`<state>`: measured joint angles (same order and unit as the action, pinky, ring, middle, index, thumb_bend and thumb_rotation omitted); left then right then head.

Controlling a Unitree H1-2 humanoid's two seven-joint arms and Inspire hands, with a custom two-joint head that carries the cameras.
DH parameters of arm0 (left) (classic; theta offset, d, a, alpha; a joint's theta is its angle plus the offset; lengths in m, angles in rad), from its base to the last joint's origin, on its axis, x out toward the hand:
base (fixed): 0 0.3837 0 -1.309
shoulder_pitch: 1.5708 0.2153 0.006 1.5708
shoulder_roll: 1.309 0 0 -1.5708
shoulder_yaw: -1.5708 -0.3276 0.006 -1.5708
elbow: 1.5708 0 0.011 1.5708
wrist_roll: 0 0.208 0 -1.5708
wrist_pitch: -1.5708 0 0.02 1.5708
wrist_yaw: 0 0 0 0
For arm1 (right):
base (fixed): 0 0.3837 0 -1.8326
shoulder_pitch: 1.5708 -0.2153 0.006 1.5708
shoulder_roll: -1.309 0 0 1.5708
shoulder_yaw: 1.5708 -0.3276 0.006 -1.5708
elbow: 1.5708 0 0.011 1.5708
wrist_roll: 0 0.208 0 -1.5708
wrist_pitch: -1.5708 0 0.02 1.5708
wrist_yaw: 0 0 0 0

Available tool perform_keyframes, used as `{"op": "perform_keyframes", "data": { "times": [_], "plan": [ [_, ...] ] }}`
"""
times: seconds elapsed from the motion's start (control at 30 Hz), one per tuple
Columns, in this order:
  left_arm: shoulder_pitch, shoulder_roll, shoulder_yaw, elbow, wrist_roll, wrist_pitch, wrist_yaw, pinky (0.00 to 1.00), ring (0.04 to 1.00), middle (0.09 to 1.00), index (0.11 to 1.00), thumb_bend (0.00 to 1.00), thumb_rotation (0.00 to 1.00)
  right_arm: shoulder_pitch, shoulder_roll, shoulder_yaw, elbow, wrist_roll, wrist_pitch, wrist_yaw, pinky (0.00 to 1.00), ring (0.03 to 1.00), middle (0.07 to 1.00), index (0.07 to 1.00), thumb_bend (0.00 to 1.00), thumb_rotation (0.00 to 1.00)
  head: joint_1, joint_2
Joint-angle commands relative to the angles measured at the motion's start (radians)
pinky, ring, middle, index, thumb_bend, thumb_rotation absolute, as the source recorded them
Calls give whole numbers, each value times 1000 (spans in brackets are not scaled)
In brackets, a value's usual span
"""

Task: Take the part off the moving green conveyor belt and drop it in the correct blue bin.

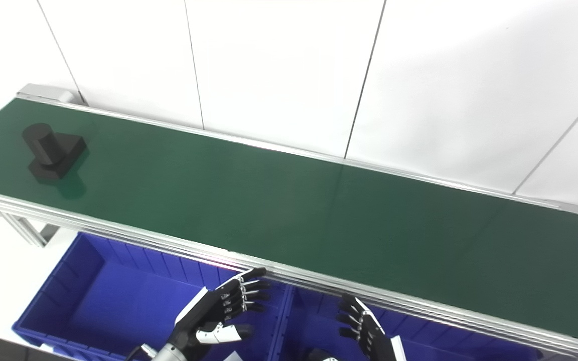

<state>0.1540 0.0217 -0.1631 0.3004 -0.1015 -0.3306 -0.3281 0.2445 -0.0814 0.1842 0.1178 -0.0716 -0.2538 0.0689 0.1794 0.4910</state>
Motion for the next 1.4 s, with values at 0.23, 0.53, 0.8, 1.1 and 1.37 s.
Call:
{"op": "perform_keyframes", "data": {
  "times": [0.23,0.53,0.8,1.1,1.37],
  "plan": [
    [-44,-23,-5,62,14,-82,13,704,784,819,875,991,372,-31,-5,-22,45,23,-90,15,722,790,833,860,638,137,51,-56],
    [-69,-37,-2,128,8,-121,5,700,783,810,863,1000,352,-44,-11,-37,78,27,-99,23,725,792,835,863,636,143,89,-93],
    [-83,-44,0,157,19,-136,8,689,774,801,856,987,338,-52,-15,-46,96,35,-104,31,718,793,835,869,627,136,110,-118],
    [-96,-59,-1,182,17,-136,9,688,770,796,852,993,329,-64,-21,-63,120,55,-117,47,722,796,836,866,637,155,145,-139],
    [-98,-63,0,181,33,-138,16,674,765,791,856,997,345,-67,-24,-66,117,54,-115,49,710,791,834,864,648,189,142,-135]
  ]
}}
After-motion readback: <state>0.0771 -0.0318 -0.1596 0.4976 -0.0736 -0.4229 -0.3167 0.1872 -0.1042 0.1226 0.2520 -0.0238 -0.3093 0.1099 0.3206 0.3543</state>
